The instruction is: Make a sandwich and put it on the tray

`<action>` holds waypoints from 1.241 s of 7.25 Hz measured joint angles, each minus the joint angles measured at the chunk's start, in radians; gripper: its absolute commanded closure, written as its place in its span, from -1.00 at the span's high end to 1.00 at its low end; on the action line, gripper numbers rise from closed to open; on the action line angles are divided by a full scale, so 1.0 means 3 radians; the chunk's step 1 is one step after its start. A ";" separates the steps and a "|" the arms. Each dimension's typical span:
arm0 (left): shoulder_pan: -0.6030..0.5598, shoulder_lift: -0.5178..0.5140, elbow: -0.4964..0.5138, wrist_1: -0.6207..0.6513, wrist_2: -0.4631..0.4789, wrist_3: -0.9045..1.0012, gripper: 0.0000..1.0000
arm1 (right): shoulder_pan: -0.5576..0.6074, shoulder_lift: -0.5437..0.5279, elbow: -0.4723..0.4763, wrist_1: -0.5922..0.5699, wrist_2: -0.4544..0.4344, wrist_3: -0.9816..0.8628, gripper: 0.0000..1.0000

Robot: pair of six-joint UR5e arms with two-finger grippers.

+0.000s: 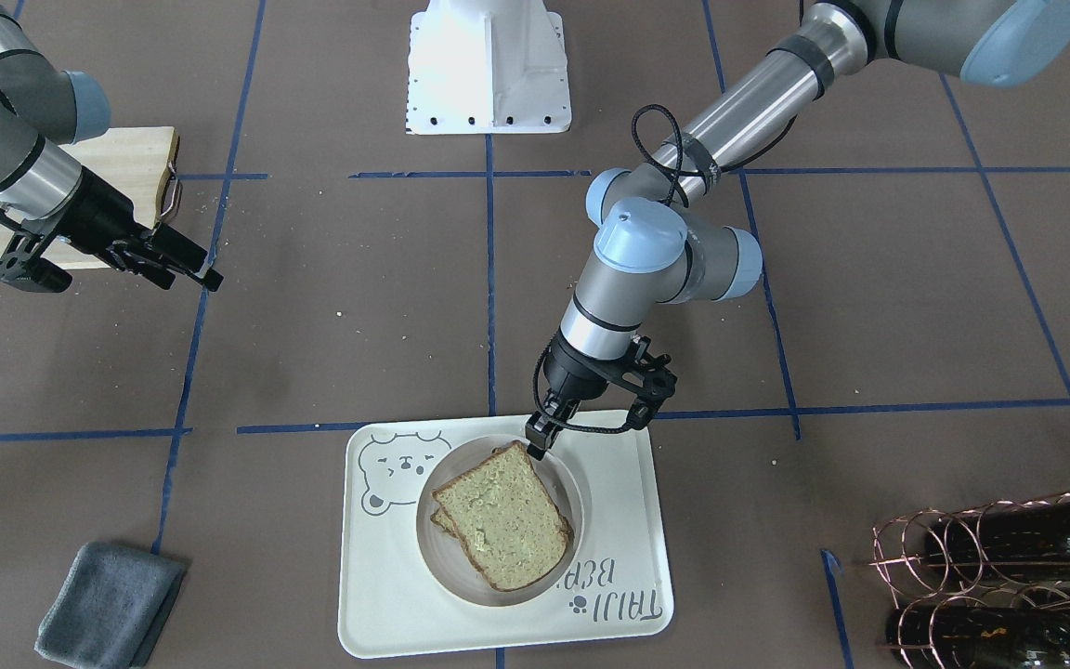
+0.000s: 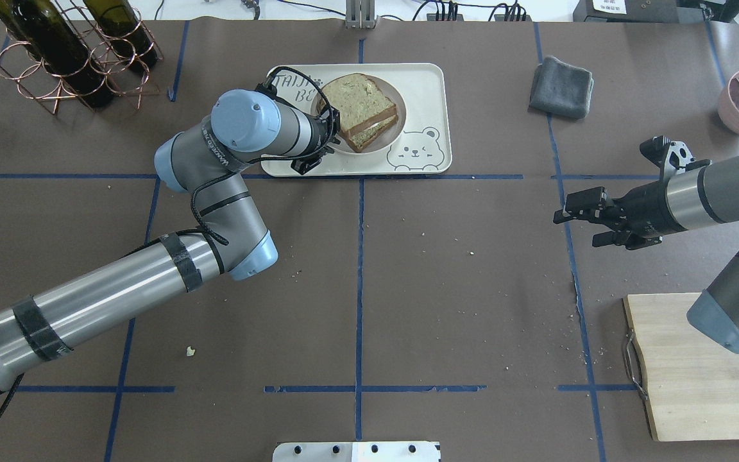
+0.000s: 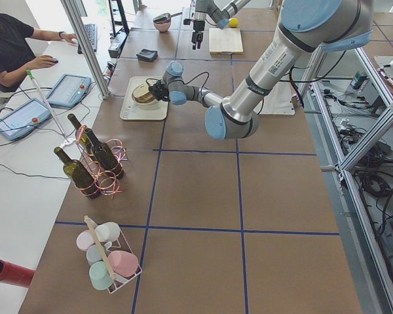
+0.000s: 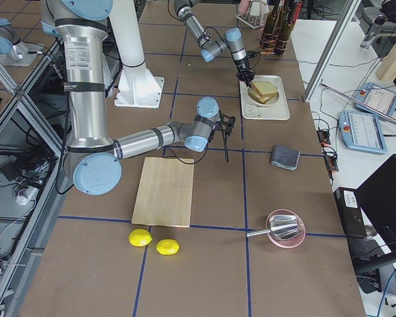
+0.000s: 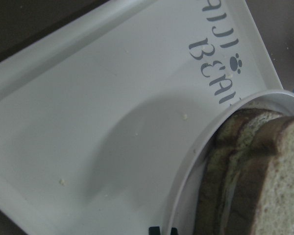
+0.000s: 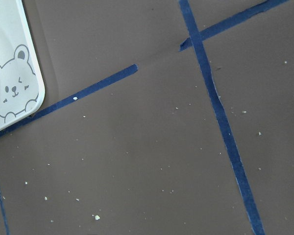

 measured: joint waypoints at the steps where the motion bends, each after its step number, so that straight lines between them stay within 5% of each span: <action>1: -0.0002 -0.0002 -0.0003 -0.0001 -0.0022 0.0049 -0.22 | 0.0000 -0.0001 0.0000 0.0000 0.0000 0.0000 1.00; 3: -0.0028 0.0122 -0.0221 0.0005 -0.0082 0.0215 -0.22 | 0.0009 0.0000 -0.0003 0.0000 0.0000 -0.0001 1.00; 6: -0.0244 0.1074 -0.1224 0.0030 -0.0421 0.0821 -0.22 | 0.0316 -0.0048 -0.0015 -0.0032 0.0073 -0.0048 1.00; 9: -0.0716 0.2245 -0.1794 0.0030 -0.1058 0.2879 -0.22 | 0.1126 -0.0137 -0.0050 -0.0649 0.0626 -0.1223 1.00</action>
